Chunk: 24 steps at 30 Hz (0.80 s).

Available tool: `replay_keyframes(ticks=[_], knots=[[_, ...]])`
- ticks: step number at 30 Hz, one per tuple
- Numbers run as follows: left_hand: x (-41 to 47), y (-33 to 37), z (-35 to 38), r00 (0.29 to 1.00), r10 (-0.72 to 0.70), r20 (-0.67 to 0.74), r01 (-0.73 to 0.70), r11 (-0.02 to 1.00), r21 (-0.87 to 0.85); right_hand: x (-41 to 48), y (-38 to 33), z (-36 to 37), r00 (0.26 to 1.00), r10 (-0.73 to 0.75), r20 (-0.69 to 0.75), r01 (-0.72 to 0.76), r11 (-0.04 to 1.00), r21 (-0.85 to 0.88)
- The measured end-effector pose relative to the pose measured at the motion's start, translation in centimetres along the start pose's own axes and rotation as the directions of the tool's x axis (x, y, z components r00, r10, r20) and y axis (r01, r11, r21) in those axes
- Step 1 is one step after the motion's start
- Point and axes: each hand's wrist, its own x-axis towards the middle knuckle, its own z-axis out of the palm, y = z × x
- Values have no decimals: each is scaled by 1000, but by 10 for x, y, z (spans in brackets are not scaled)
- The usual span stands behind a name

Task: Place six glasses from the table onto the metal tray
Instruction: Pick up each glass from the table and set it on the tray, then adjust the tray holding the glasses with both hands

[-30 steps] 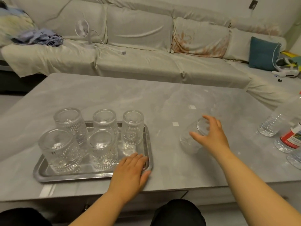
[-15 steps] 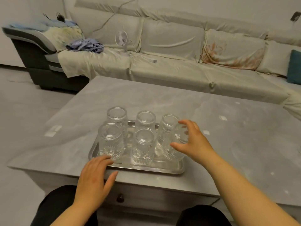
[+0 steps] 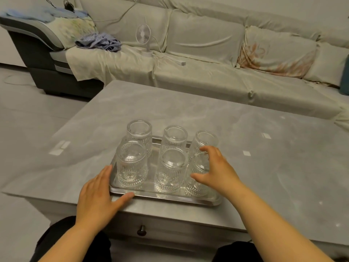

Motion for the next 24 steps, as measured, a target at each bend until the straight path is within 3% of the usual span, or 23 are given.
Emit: replay_keyframes(ticks=[2, 4, 7, 9, 11, 17, 24], knots=[[3, -1, 0, 1000, 11, 3, -11, 1000, 7, -2, 1, 4, 999, 24, -34, -22, 999, 42], [3, 0, 1, 1000, 15, -14, -15, 1000, 18, -5, 2, 9, 986, 113, -124, -82, 969, 234], [2, 0, 3, 1000, 3, -30, -2, 1000, 26, -14, 7, 20, 918, 340, -204, -119, 727, 676], [2, 0, 3, 999, -4, -34, 5, 1000, 27, -23, 13, 31, 909, 397, -127, -124, 548, 827], [2, 0, 3, 999, -11, -33, 12, 1000, 26, -31, 18, 40, 933, 357, -40, -137, 458, 878], [2, 0, 4, 999, -15, -31, 16, 999, 37, -38, 14, 47, 969, 246, 4, -123, 470, 874], [1, 1, 3, 1000, -10, -27, 11, 999, 41, -35, -1, 58, 963, 267, -26, -107, 472, 875]])
